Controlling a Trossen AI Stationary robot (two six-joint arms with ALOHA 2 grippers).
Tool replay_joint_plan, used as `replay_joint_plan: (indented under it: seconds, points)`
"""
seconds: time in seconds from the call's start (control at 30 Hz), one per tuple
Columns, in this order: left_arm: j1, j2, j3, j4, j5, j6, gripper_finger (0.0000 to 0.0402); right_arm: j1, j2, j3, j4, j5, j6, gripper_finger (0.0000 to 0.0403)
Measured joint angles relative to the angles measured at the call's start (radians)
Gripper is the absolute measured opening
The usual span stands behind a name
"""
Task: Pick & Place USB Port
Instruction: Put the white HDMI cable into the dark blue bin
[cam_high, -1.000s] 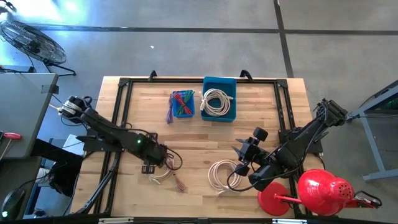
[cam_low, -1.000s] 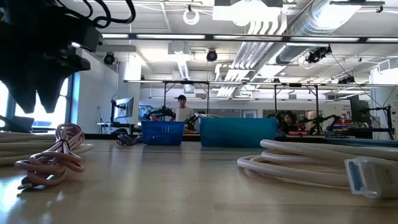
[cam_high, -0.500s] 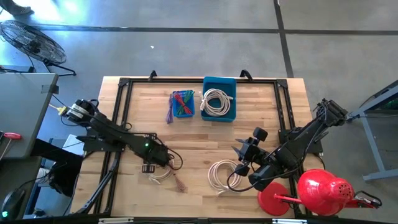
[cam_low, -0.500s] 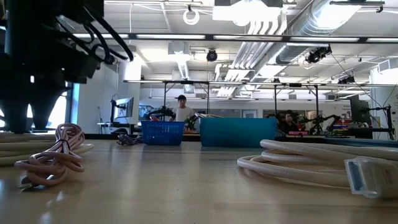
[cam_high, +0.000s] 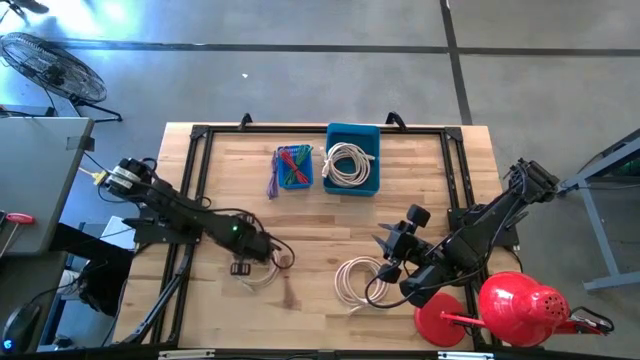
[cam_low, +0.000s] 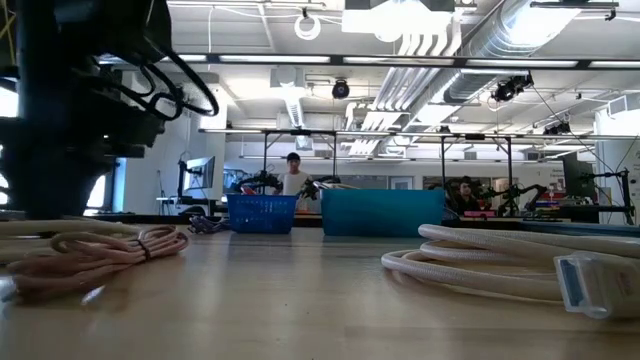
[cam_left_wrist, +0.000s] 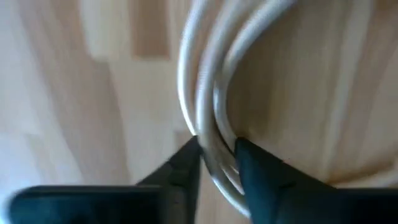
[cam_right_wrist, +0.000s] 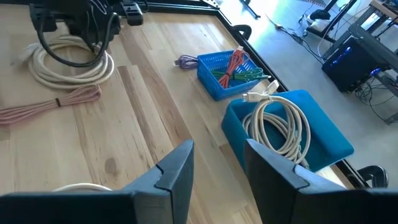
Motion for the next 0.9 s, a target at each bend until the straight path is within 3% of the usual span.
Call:
replay_joint_plan:
  seconds: [0.1, 0.7, 0.9]
  points:
    - [0.001, 0.001, -0.001, 0.078, -0.037, 0.054, 0.0019, 0.000, 0.000, 0.000, 0.000, 0.000, -0.004, 0.0134]
    - [0.106, 0.003, -0.004, 0.591, -0.074, 0.317, 0.0008, 0.000, 0.000, 0.000, 0.016, 0.008, -0.037, 0.0134]
    - [0.112, 0.002, 0.094, 0.602, -0.097, 0.437, 0.0008, 0.000, 0.000, 0.000, 0.016, 0.021, -0.038, 0.0134]
